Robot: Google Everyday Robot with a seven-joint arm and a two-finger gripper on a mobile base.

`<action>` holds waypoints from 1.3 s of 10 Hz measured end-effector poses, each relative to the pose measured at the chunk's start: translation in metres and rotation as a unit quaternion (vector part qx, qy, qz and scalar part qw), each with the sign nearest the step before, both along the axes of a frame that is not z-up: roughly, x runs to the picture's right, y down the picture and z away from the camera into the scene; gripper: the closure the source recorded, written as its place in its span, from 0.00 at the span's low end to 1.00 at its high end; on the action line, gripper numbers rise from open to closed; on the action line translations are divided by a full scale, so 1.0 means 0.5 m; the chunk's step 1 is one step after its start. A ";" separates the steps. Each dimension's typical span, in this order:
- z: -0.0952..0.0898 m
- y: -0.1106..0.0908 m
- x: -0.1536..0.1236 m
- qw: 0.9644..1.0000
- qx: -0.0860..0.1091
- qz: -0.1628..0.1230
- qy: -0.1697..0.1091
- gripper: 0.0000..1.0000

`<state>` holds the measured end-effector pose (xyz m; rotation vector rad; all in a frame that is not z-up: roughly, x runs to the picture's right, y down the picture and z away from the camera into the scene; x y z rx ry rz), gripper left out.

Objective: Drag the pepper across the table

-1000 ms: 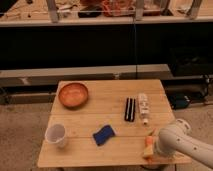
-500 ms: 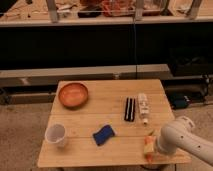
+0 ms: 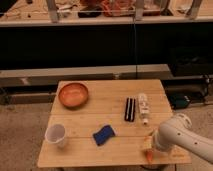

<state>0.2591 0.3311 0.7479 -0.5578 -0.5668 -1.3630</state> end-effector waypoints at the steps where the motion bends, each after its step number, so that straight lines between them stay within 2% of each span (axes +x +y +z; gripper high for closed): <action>1: 0.007 -0.004 -0.007 1.000 0.001 -0.003 0.000 0.20; 2: 0.013 -0.007 -0.014 1.000 0.002 -0.007 0.000 0.21; 6: 0.029 -0.016 -0.029 1.000 0.005 -0.012 -0.001 0.60; 8: 0.033 -0.020 -0.031 1.000 0.005 -0.011 -0.003 0.76; 9: 0.034 -0.022 -0.032 1.000 0.005 -0.010 -0.003 0.78; 11: 0.036 -0.026 -0.035 1.000 0.006 -0.009 -0.004 0.68; 13: 0.036 -0.034 -0.041 1.000 0.006 -0.009 -0.004 0.67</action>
